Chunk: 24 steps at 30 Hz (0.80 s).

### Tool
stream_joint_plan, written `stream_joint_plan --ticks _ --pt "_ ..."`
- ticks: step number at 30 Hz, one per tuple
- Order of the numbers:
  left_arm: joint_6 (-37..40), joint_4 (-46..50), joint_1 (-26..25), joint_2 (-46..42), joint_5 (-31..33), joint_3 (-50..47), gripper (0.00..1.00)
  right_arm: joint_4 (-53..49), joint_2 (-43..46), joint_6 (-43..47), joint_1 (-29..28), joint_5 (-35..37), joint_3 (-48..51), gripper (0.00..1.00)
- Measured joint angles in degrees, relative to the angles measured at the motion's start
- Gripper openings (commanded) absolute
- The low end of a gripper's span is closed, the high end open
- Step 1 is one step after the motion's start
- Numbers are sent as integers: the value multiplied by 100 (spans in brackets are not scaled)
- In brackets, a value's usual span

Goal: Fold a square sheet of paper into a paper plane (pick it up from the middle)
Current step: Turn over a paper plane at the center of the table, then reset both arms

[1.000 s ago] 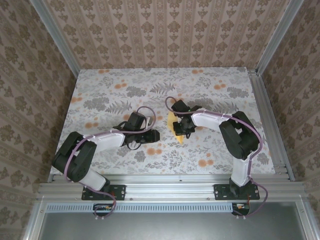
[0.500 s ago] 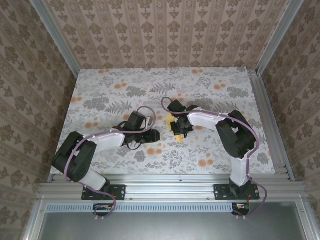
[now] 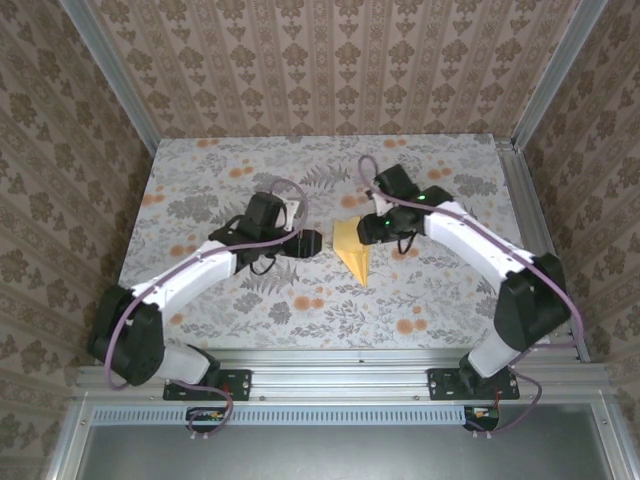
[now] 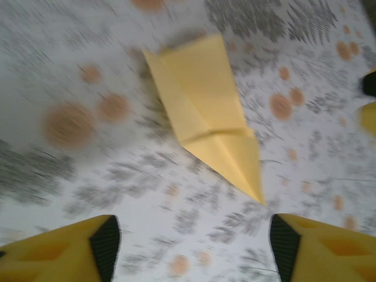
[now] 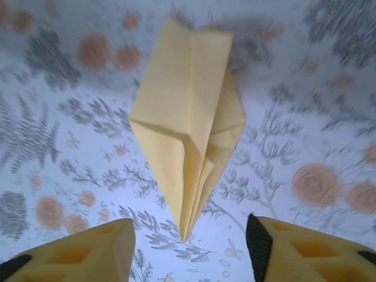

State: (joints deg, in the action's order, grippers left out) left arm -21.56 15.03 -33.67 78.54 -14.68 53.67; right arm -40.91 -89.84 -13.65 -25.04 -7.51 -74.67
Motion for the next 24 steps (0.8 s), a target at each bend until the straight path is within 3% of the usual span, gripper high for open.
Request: stream_joint_plan --ticks 2,5,7,8,12,17,24 --pt "317 98 186 -223 402 -11 85 310 407 216 374 -232 304 73" --pt "772 46 680 -584 1104 -275 88 1058 1021 470 942 -319 1093 80" --pt "964 -92 1141 -763 1526 -535 92 1554 1276 557 1211 -216 1558 84" --pt "1054 -221 1410 -828 1735 -699 99 1888 1353 599 1320 -118 1799 85" --pt "1375 -868 2111 -848 2343 -1287 100 3073 1281 651 1648 424 2496 89" --pt "1799 -1821 2448 -645 2610 -1834 100 4411 903 702 2017 944 3086 96" --pt "2378 -2946 2553 -74 2677 -2166 100 5436 732 772 2409 1080 3285 100"
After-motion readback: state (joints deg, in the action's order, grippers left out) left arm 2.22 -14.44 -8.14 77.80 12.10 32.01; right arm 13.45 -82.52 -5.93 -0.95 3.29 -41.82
